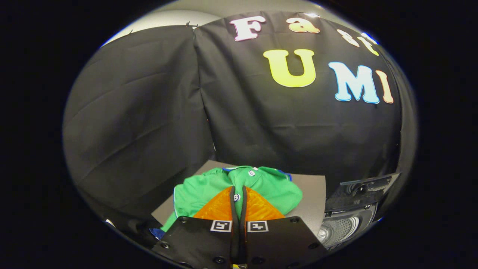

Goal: Put the clothes into the washing machine and then close the washing machine lid.

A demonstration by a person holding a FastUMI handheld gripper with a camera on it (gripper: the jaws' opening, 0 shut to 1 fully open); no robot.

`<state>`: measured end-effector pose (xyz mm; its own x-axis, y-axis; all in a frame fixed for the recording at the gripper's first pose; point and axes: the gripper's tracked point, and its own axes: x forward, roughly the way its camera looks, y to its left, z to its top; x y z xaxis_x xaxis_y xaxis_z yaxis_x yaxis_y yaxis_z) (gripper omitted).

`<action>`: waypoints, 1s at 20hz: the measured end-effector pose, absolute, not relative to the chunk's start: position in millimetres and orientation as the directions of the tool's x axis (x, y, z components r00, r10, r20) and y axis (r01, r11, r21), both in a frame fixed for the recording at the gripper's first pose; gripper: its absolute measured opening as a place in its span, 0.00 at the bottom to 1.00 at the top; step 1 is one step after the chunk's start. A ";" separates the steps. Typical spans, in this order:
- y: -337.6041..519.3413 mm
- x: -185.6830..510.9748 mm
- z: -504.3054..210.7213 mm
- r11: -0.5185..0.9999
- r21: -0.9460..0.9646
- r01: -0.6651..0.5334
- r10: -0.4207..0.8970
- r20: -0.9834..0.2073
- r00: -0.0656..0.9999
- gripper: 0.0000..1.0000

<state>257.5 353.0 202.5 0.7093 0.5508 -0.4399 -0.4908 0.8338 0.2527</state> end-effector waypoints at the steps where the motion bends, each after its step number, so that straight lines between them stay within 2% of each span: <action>1: 348.1 258.7 211.4 0.835 0.246 -0.493 0.550 -0.425 0.719 0.01; 9: 287.5 269.0 258.8 0.865 0.203 -0.458 0.501 -0.359 0.787 0.01; 20: 150.3 281.7 267.3 0.949 0.146 -0.279 0.313 -0.345 0.885 0.01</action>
